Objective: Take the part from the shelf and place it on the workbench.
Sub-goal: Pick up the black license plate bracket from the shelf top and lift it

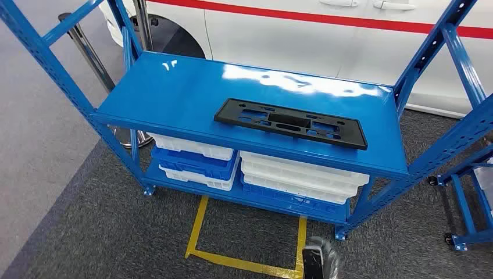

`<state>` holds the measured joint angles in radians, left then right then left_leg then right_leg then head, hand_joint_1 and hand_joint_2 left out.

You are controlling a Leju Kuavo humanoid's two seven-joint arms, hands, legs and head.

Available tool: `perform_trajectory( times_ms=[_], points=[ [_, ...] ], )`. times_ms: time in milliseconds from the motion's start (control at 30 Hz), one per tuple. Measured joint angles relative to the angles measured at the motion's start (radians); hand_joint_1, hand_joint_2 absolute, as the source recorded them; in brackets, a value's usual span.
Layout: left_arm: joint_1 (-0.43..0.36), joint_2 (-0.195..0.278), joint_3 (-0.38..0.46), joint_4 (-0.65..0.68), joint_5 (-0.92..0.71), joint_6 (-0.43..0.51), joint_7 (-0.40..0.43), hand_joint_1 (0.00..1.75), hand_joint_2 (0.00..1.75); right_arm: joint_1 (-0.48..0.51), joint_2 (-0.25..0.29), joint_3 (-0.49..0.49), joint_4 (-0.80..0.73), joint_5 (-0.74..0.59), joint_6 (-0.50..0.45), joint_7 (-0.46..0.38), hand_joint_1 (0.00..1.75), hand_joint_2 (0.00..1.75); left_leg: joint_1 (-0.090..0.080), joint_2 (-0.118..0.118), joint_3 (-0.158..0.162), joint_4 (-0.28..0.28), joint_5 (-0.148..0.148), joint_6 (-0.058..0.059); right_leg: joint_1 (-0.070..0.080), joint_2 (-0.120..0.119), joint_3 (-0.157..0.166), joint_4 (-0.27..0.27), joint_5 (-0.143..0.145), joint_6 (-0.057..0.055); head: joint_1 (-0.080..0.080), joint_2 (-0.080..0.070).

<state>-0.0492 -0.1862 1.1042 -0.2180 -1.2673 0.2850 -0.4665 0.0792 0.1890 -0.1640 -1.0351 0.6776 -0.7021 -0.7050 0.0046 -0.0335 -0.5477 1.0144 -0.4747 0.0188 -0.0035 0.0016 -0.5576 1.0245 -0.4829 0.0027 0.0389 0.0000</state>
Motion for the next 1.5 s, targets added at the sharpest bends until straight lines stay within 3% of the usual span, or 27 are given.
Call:
perform_trajectory(
  times_ms=[133,167,300,400,600,1067,1200,1300,1500],
  points=[
    [0.011,0.003,0.004,0.0,-0.007,0.0,0.0,0.0,0.0,0.057,0.066,-0.158,-0.232,0.224,-0.002,0.007,0.0,0.0,0.007,0.006,0.0,0.003,-0.006,-0.008,0.007,0.006,0.003,-0.002,0.002,-0.006,0.001,0.0],
    [0.009,0.004,0.005,0.0,-0.009,-0.001,0.001,0.0,0.0,0.083,0.09,-0.161,-0.298,0.205,-0.002,0.006,0.0,0.0,0.008,0.008,0.0,0.002,-0.006,-0.009,0.008,0.009,0.002,-0.002,0.002,-0.007,0.001,0.0],
    [-0.002,0.007,0.006,0.0,-0.018,-0.004,0.001,0.0,0.0,0.156,0.136,-0.029,-0.486,-0.094,-0.001,0.005,0.0,0.0,0.005,0.017,0.002,0.001,-0.007,-0.01,0.004,0.017,-0.001,0.0,0.002,-0.007,0.0,0.0],
    [-0.006,0.008,0.006,0.0,-0.024,-0.006,0.0,0.0,0.0,0.181,0.147,0.05,-0.571,-0.094,0.0,0.005,0.0,0.0,0.005,0.021,0.004,0.001,-0.008,-0.01,0.005,0.02,-0.001,0.0,0.002,-0.007,0.0,0.0],
    [-0.008,0.008,0.007,0.0,-0.031,-0.008,0.0,0.0,0.0,0.216,0.155,0.166,-0.667,-0.014,0.001,0.005,0.0,0.0,0.005,0.022,0.004,0.001,-0.008,-0.01,0.005,0.02,-0.001,0.0,0.002,-0.007,0.0,0.0],
    [-0.008,0.008,0.016,0.0,-0.034,-0.007,-0.003,0.0,0.0,0.24,0.156,0.203,-0.707,-0.082,0.001,0.005,0.0,0.0,0.005,0.022,0.004,0.001,-0.008,-0.01,0.004,0.02,-0.001,0.0,0.002,-0.007,0.0,0.0],
    [-0.008,0.008,0.017,0.0,-0.035,-0.007,-0.003,0.0,0.0,0.248,0.134,0.254,-0.7,-0.181,0.002,0.005,0.0,1.75,0.005,0.022,0.004,0.001,-0.008,-0.01,0.004,0.02,-0.001,0.0,0.002,-0.007,0.0,0.0],
    [-0.012,0.005,0.018,0.0,-0.035,-0.006,0.009,0.0,0.0,0.244,0.083,0.338,-0.691,-0.236,0.012,0.008,0.0,1.75,0.005,0.022,0.004,0.001,-0.008,-0.01,0.004,0.02,-0.001,0.0,0.002,-0.007,0.0,0.0],
    [-0.033,-0.003,0.018,0.002,-0.033,-0.035,0.002,0.0,0.0,0.192,-0.045,0.564,-0.641,-0.224,0.035,0.039,0.0,1.75,0.005,0.022,0.004,0.001,-0.008,-0.01,0.004,0.021,0.0,0.0,0.002,-0.008,0.0,0.0]
  ],
)
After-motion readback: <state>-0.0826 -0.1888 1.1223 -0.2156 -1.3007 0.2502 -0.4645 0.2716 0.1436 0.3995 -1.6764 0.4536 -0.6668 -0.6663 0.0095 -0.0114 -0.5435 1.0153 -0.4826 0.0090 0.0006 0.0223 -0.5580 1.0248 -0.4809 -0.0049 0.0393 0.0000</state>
